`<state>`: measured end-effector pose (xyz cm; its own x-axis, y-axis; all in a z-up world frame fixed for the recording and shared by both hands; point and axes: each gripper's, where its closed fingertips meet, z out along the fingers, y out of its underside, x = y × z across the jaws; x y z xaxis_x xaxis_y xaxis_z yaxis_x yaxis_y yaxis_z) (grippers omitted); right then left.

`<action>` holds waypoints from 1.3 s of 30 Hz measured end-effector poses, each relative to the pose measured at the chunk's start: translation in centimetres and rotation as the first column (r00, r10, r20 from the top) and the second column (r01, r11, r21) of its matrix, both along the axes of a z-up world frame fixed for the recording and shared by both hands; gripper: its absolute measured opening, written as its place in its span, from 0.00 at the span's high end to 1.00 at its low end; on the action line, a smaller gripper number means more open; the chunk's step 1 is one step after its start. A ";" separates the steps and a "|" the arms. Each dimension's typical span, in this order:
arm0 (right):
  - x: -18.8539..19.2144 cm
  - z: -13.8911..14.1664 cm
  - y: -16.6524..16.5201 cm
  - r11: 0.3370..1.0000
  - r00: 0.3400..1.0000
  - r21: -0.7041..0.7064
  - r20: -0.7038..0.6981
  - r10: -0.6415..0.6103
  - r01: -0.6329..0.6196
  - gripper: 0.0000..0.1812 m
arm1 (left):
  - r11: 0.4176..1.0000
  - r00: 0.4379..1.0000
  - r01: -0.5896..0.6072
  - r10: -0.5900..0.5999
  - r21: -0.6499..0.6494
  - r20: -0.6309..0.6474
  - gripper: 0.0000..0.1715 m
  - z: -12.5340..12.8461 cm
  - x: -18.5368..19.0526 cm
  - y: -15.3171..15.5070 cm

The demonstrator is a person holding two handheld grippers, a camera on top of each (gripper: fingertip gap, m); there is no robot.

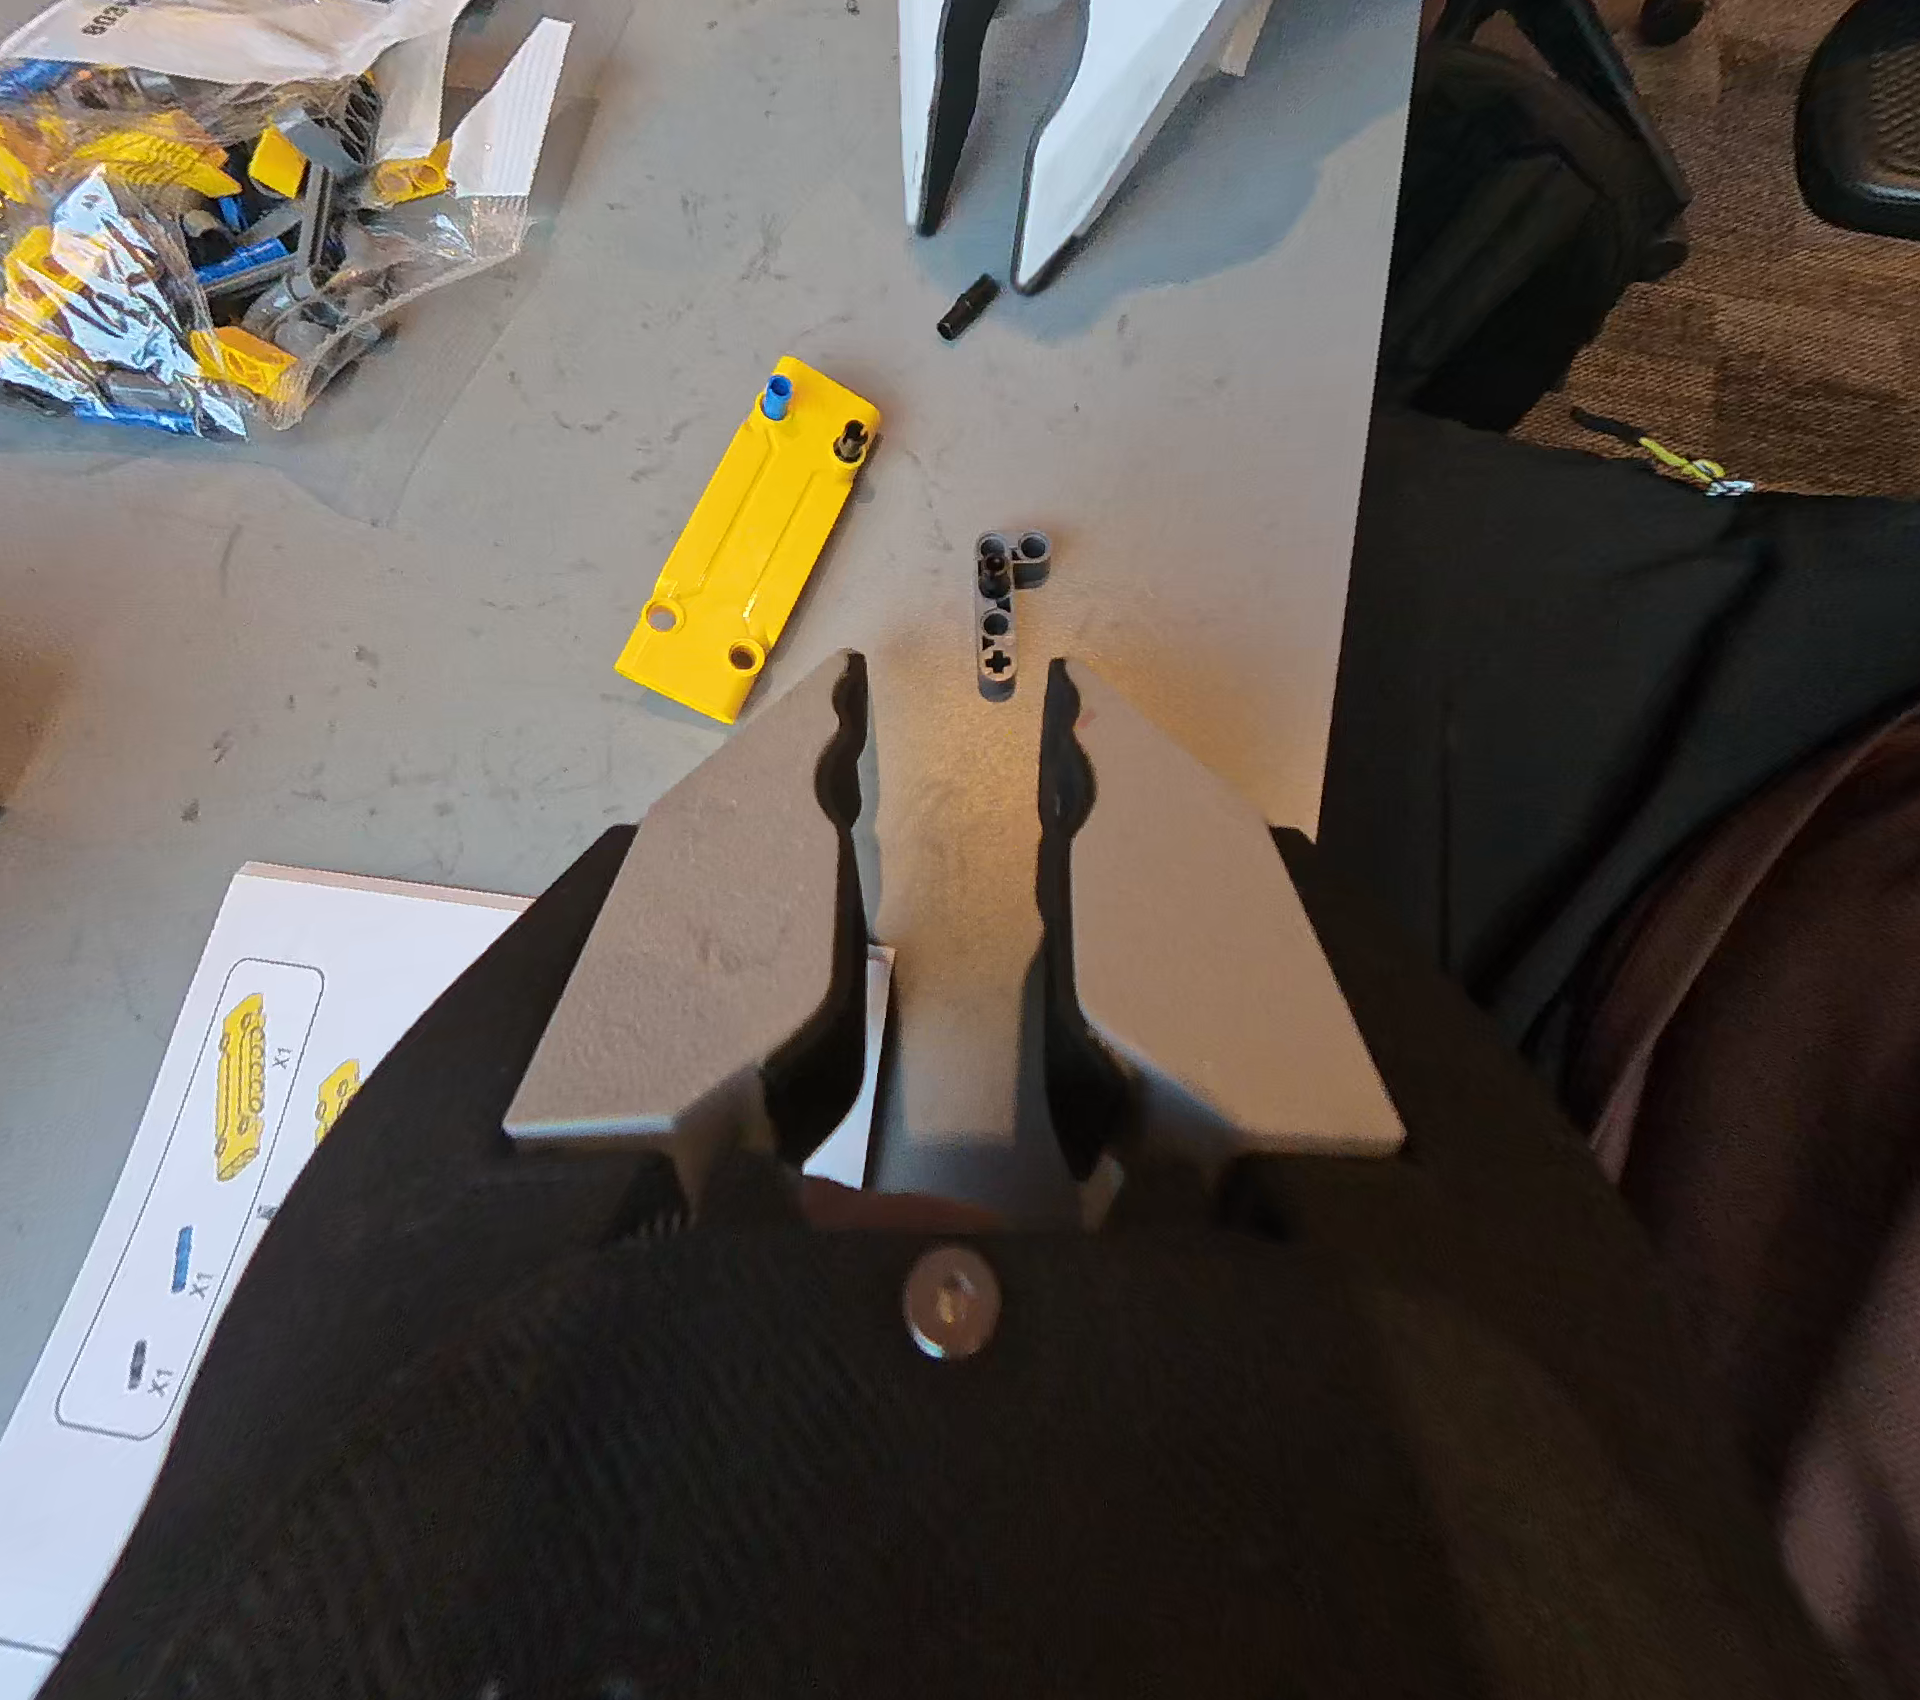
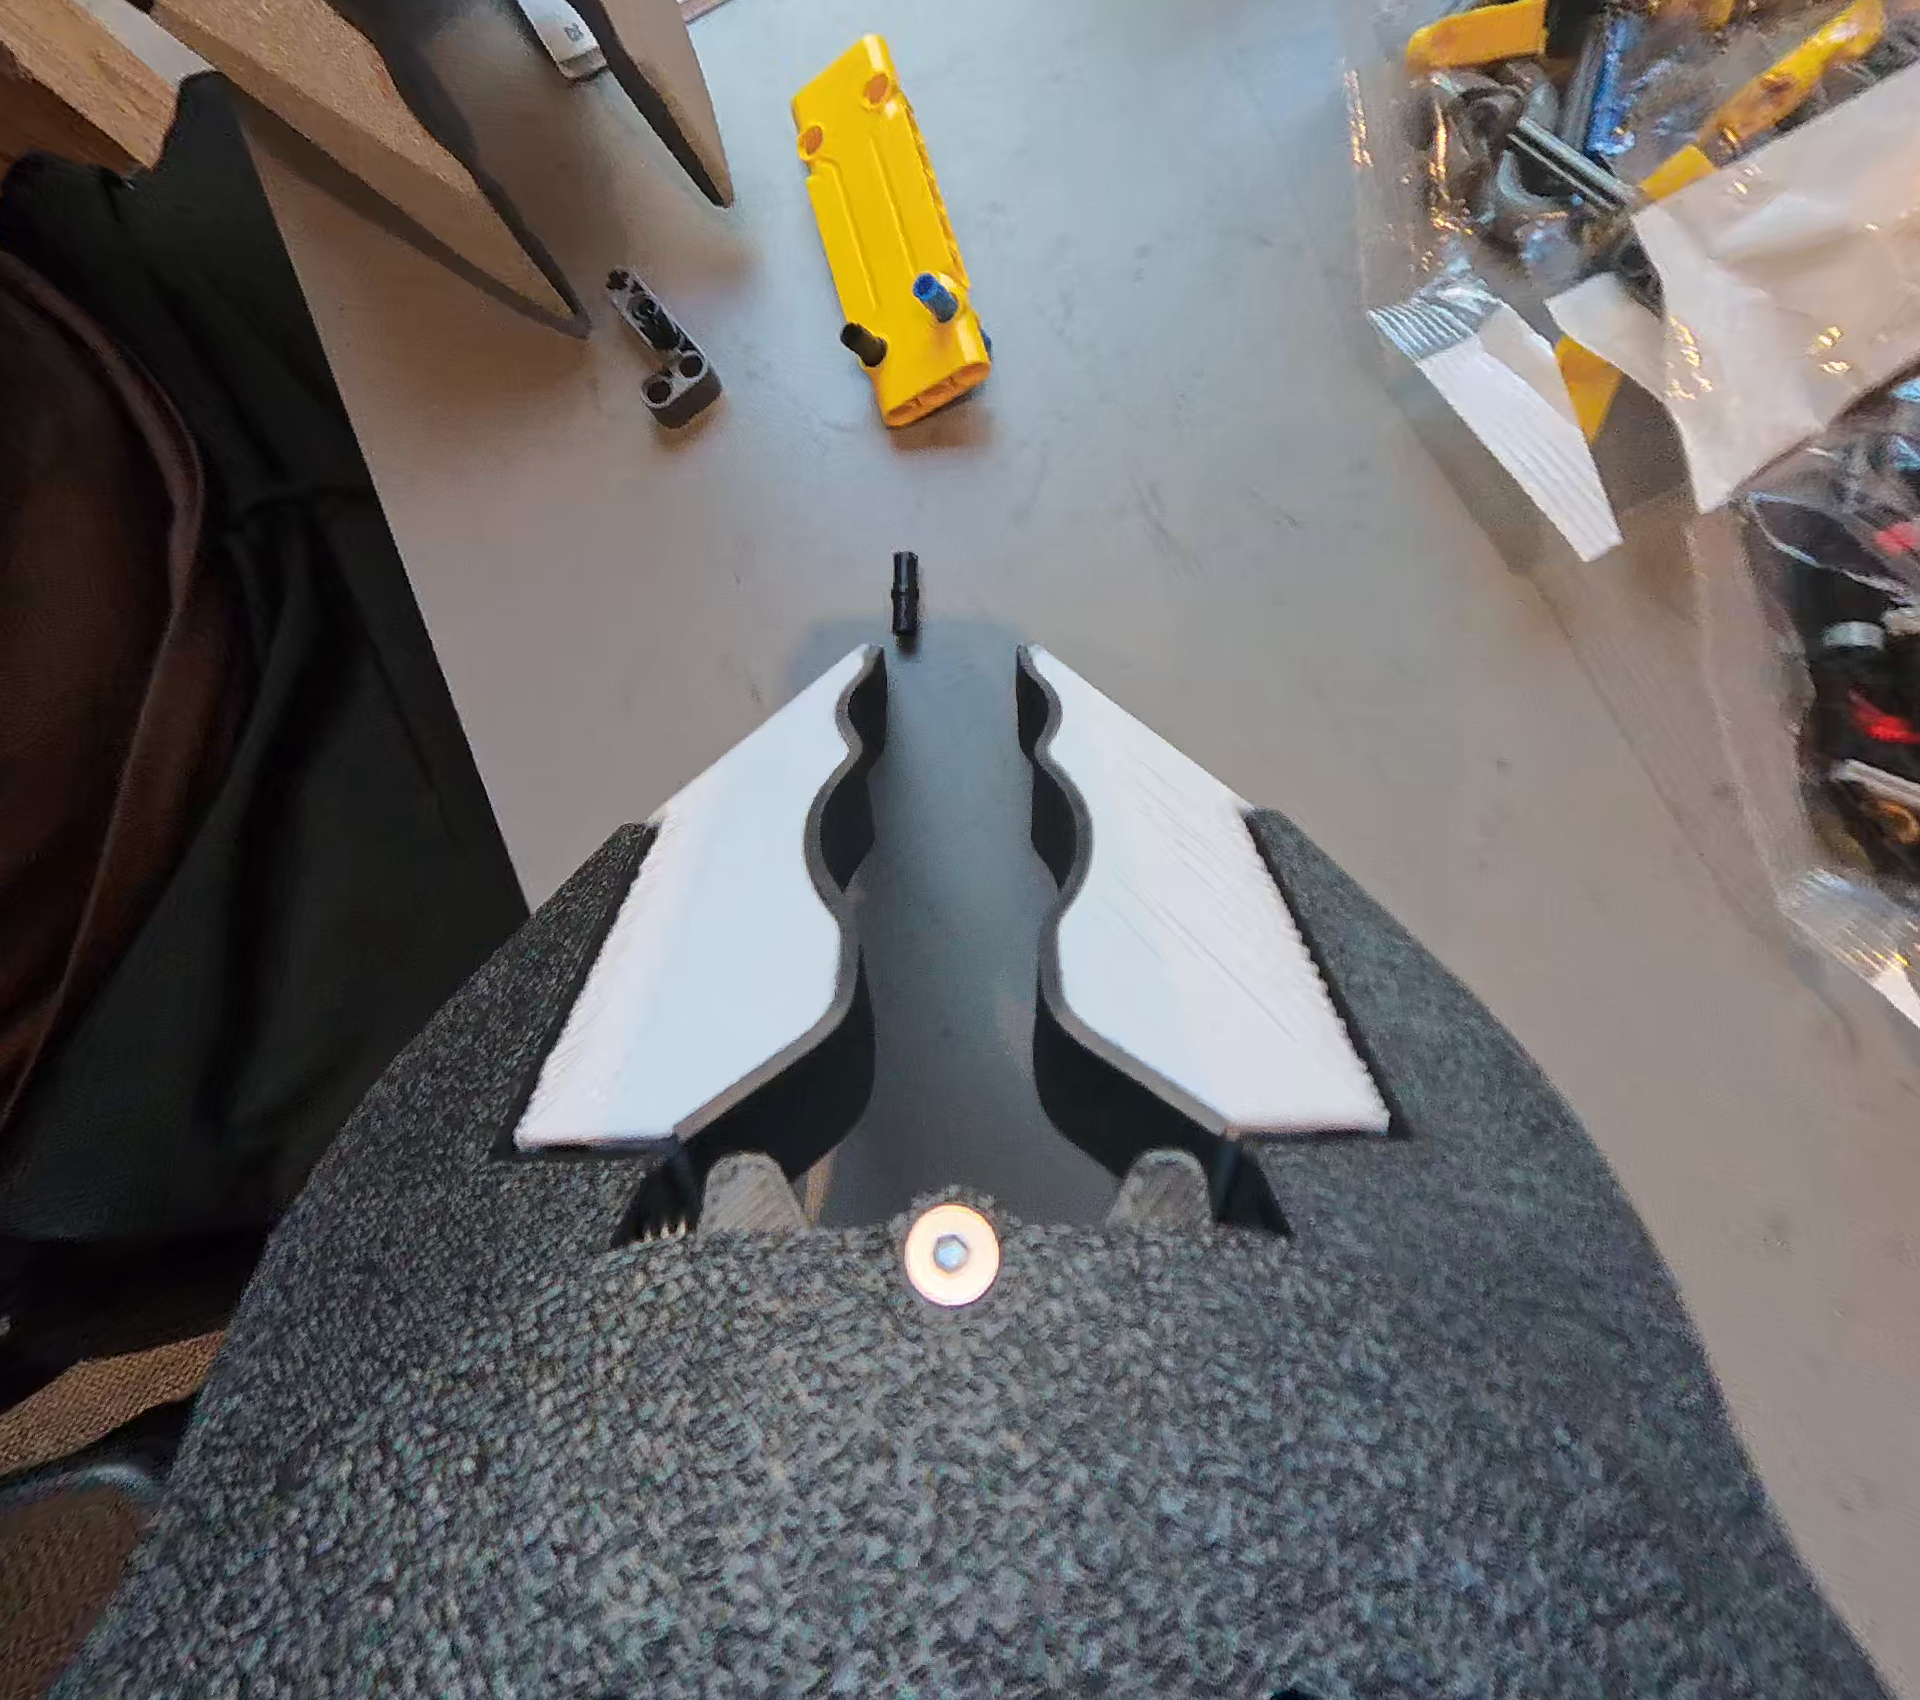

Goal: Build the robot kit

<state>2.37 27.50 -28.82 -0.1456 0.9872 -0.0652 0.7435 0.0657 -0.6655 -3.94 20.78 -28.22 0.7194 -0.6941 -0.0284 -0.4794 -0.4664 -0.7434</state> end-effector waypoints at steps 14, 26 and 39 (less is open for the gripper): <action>-0.9 -0.1 -0.7 0.999 0.997 0.018 -0.066 0.028 -0.027 0.96 | 1.000 1.000 0.006 -0.006 -0.016 -0.003 0.81 -0.2 0.0 -0.1; -1.1 0.2 -0.8 0.999 0.997 0.034 -0.073 0.035 -0.032 0.96 | 1.000 1.000 0.009 -0.009 -0.017 -0.011 0.82 -0.3 0.1 -0.1; -1.9 -0.1 -1.1 0.999 0.996 0.018 -0.076 0.036 -0.034 0.98 | 1.000 1.000 0.015 -0.015 -0.016 -0.017 0.83 -0.4 0.2 -0.1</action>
